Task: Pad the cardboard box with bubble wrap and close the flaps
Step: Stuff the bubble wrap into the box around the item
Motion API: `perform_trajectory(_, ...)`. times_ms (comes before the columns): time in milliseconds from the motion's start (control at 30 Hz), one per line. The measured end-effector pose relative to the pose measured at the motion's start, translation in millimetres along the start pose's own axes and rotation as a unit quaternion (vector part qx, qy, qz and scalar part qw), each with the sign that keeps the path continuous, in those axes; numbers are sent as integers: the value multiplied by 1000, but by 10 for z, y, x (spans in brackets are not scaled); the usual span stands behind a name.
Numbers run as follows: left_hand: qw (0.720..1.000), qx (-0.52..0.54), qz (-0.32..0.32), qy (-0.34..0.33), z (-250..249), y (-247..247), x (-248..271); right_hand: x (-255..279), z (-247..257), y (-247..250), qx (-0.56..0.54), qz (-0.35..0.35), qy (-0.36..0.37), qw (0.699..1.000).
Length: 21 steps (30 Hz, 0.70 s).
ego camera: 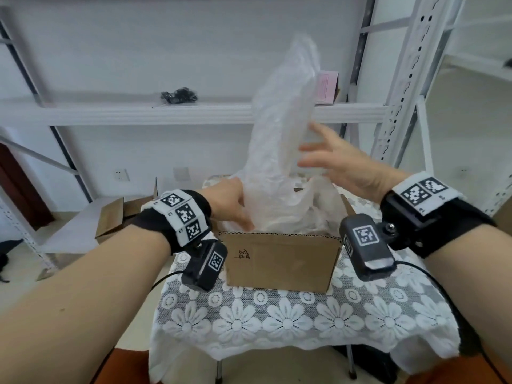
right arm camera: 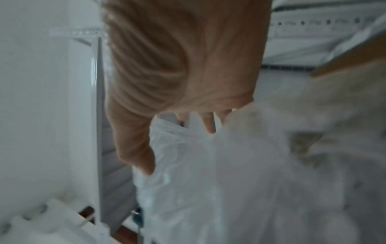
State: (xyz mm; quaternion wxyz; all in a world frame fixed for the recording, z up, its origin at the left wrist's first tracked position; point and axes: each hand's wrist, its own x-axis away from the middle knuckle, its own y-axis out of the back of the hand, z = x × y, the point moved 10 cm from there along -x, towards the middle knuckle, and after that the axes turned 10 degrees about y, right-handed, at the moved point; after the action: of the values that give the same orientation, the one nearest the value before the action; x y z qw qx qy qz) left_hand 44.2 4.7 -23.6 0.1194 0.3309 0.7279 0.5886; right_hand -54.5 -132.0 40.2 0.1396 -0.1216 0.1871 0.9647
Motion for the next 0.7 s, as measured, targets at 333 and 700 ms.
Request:
perform_trajectory(333,999,31,38,0,113,-81,134,-56,90,-999,454,247,120,848)
perform_trajectory(700,975,78,-115,-170,-15,435,454,-90,-340,-1257,523,372,3,767)
